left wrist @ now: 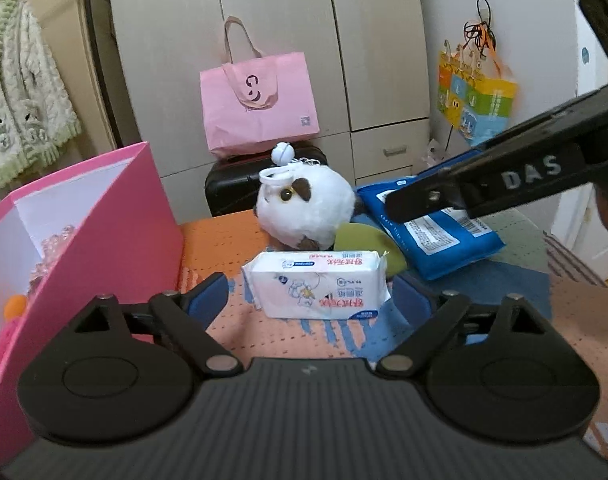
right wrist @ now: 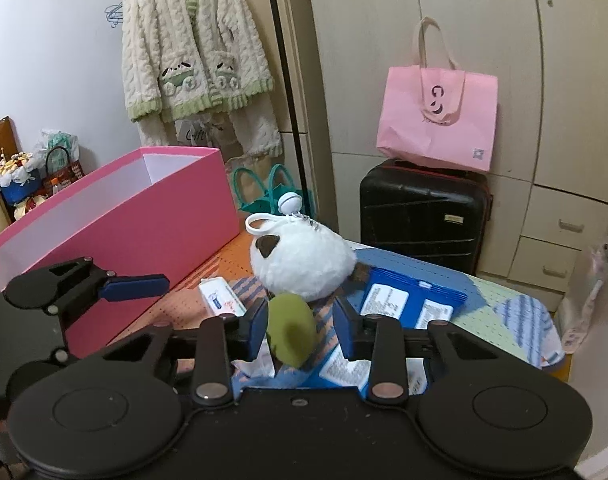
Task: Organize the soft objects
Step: 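Move the left tool to the white wipes pack while the right tool approaches the green sponge, then close the left gripper on the wipes pack while the right gripper grasps the green sponge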
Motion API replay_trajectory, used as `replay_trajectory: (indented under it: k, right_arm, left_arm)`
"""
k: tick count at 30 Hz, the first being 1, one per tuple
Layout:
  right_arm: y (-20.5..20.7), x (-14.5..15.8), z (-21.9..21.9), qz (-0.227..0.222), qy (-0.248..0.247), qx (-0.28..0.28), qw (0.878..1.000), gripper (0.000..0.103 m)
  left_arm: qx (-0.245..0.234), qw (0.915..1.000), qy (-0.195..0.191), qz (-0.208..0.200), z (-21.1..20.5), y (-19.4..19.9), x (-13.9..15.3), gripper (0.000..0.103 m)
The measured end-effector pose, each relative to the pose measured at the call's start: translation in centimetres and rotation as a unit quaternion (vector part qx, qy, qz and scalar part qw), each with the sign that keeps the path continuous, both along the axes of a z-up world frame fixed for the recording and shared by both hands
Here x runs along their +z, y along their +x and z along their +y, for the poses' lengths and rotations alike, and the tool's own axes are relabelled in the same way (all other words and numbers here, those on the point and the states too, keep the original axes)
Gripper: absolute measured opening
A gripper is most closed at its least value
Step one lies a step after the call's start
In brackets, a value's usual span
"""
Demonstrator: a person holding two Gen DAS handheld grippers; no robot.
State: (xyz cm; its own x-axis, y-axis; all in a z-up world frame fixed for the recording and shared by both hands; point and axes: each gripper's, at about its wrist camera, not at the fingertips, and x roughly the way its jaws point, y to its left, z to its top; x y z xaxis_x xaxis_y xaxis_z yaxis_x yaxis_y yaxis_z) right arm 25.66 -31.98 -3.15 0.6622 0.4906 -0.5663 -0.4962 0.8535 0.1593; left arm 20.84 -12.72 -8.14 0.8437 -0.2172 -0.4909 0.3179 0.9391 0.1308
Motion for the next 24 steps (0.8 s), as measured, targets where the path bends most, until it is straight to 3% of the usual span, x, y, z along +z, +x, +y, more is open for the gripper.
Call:
replay_trajectory:
  k: [12, 24]
  right_arm:
    - [2.9, -2.3, 0.4, 0.059, 0.027, 0.017, 0.998, 0.041]
    - [3.0, -3.0, 1.4, 0.081, 0.021, 0.047, 0.995, 0.042]
  left_arm:
    - [0.005, 0.9995, 0.01, 0.029, -0.8, 2.8, -0.9, 0.095]
    - [-0.013, 0.9985, 0.015, 0.05, -1.0, 3.6, -1.5, 0.094]
